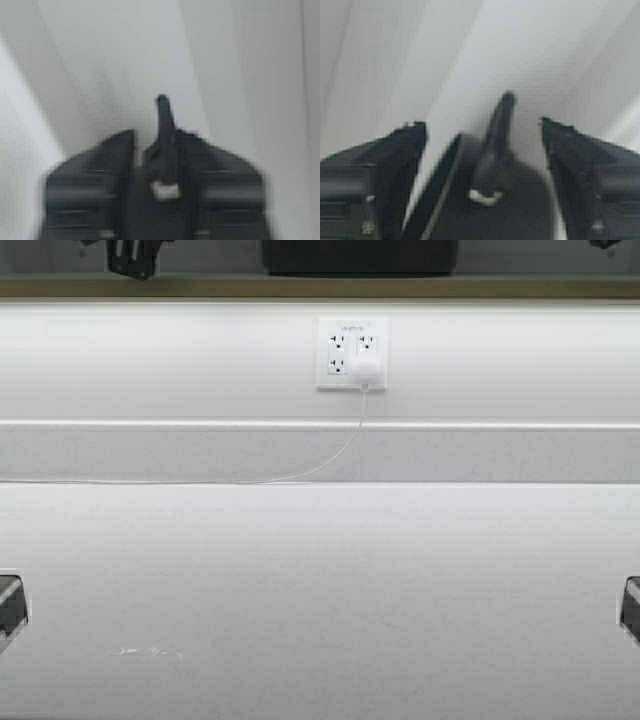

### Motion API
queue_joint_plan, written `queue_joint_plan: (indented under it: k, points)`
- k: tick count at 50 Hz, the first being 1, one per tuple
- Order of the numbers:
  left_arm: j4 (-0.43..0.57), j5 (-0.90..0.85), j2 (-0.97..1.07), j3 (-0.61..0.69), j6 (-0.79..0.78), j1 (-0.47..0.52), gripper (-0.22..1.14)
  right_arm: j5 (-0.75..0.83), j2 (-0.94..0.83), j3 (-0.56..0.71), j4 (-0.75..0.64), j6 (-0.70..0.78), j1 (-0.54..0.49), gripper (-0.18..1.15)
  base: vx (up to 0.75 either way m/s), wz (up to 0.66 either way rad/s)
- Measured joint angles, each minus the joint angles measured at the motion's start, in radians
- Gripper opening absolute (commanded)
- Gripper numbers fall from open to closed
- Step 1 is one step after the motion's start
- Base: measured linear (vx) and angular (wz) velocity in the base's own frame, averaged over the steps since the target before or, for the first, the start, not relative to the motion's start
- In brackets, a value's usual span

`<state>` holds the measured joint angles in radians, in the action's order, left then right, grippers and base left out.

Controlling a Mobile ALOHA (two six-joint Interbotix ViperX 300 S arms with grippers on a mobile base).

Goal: Open the cabinet, put the pot inside, then close it

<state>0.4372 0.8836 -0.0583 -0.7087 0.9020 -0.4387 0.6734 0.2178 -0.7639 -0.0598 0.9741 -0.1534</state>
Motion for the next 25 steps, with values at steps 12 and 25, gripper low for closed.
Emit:
queue_joint_plan:
  k: [12,25]
  points:
    - [-0.078,-0.003,-0.089,-0.126,-0.155,-0.038,-0.02,-0.156,0.173,-0.104,0.015,-0.275,-0.018,0.12,0.0,0.0]
    - [-0.091,-0.147,-0.124,-0.198,-0.552,-0.16,0.03,-0.376,0.304,-0.156,0.074,-0.615,-0.163,0.09,-0.01,0.01]
